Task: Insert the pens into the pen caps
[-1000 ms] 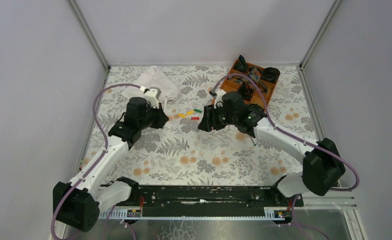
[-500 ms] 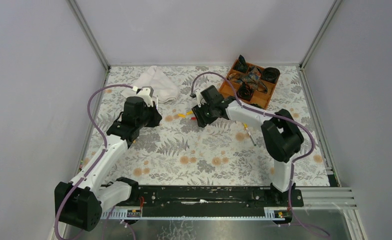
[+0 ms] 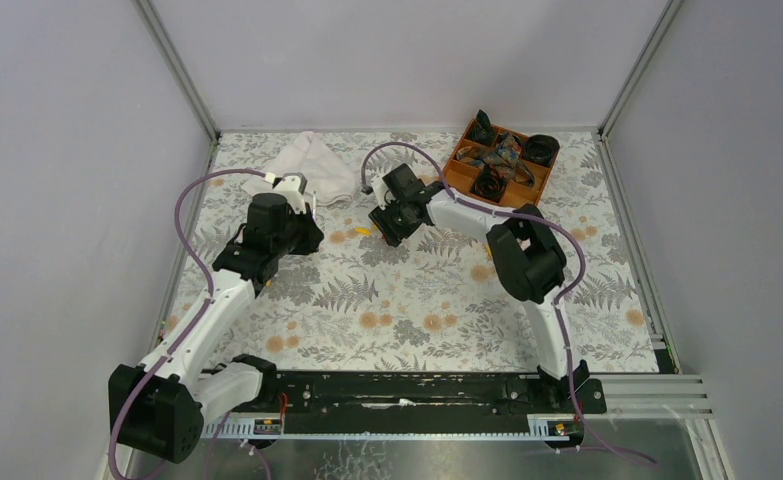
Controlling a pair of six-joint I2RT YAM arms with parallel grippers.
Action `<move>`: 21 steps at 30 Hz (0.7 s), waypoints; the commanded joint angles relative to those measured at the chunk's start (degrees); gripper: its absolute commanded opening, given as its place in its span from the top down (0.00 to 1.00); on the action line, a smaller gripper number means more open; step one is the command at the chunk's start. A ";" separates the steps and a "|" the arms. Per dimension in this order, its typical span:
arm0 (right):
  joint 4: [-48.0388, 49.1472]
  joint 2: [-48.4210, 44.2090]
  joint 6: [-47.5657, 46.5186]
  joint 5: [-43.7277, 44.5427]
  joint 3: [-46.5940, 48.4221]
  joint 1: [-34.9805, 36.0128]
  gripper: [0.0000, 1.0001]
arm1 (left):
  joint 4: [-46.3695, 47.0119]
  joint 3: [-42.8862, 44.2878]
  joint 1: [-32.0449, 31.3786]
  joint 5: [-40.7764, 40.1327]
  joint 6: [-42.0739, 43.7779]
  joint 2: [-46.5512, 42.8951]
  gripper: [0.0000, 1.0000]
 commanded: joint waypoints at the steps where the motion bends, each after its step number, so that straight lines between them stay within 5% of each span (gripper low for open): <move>1: -1.89 2.35 -3.18 1.30 5.78 0.29 0.42 | 0.42 1.83 0.17 0.55 -0.72 -0.89 1.00; 10: -3.52 5.03 -5.11 0.10 8.11 0.29 0.46 | 0.42 1.94 0.25 1.35 -1.00 -0.58 1.00; 21: -2.46 1.50 -6.87 -2.96 1.30 1.94 0.75 | 0.24 2.16 0.26 1.63 -1.13 -0.02 1.00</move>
